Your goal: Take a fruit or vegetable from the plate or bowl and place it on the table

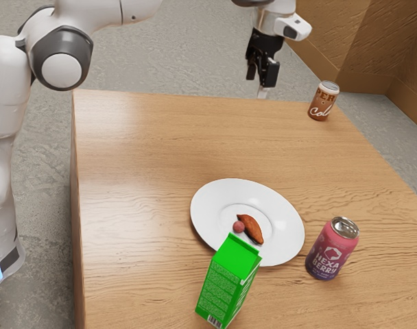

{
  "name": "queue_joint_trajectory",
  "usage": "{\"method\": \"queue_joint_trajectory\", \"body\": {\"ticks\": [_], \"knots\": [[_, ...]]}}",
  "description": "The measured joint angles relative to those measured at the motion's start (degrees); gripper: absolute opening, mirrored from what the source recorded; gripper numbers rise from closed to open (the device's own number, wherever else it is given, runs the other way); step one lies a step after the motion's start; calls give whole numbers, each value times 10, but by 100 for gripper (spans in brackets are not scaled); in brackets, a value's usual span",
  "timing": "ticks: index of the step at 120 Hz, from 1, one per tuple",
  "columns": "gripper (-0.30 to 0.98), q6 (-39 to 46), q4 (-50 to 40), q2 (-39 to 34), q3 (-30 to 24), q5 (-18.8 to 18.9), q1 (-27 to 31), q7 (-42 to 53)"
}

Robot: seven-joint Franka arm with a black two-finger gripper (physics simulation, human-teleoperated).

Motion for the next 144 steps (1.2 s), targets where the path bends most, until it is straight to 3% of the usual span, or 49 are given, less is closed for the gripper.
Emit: {"method": "queue_joint_trajectory", "body": {"ticks": [50,64,100,144], "knots": [[68,8,-3,-4,-1,-20,37,27],[68,4,-9,-3,-4,-38,33,89],[68,48,-73,1,-66,-37,19,310],[68,144,-126,40,-75,-35,-17,483]]}}
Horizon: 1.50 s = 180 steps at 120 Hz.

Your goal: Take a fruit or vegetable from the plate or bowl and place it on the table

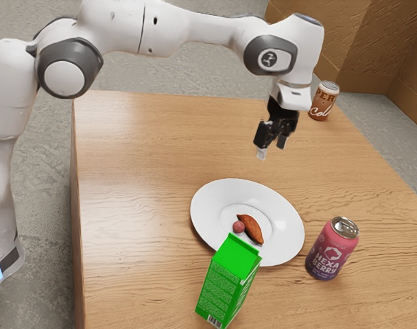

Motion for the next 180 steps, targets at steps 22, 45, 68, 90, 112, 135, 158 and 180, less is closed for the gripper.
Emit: {"method": "queue_joint_trajectory", "body": {"ticks": [22,45,68,90,112,135,158,180], "knots": [[68,39,-1,30,0,-1,-12,54],[68,71,-2,53,-3,-2,-22,96],[68,92,-1,71,-1,4,-32,121],[68,101,-1,72,2,12,-34,125],[68,104,-1,72,2,20,-34,109],[68,105,-1,86,2,21,-38,84],[68,109,-1,108,2,20,-47,61],[68,116,-3,121,3,20,-48,45]]}}
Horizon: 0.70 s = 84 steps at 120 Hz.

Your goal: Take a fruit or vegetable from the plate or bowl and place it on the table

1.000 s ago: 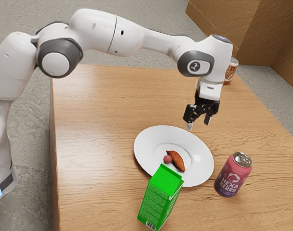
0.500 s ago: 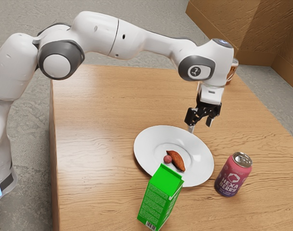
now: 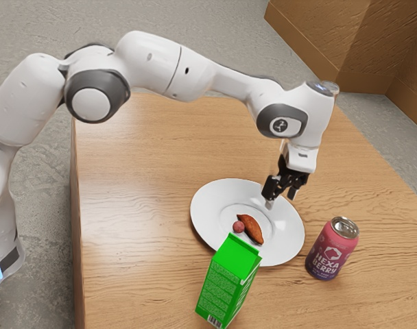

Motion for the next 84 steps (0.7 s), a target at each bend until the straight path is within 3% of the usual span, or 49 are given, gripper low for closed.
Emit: {"method": "queue_joint_trajectory", "body": {"ticks": [31,84], "knots": [[68,31,-111,-67,-3,8,-5,-15],[68,67,-166,-118,-8,6,-25,-38]]}}
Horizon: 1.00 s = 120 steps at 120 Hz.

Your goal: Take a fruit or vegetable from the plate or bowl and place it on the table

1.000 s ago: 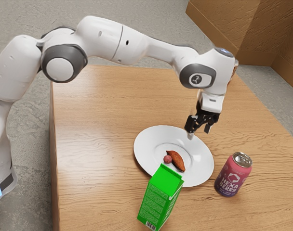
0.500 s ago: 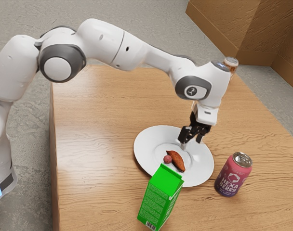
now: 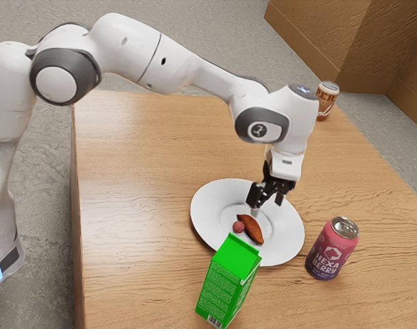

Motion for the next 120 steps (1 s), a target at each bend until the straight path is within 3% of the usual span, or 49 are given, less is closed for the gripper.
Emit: {"method": "queue_joint_trajectory", "body": {"ticks": [74,120], "knots": [[66,21,-40,-1,-11,0,-1,-21],[38,29,-43,4,-11,1,-1,-31]]}}
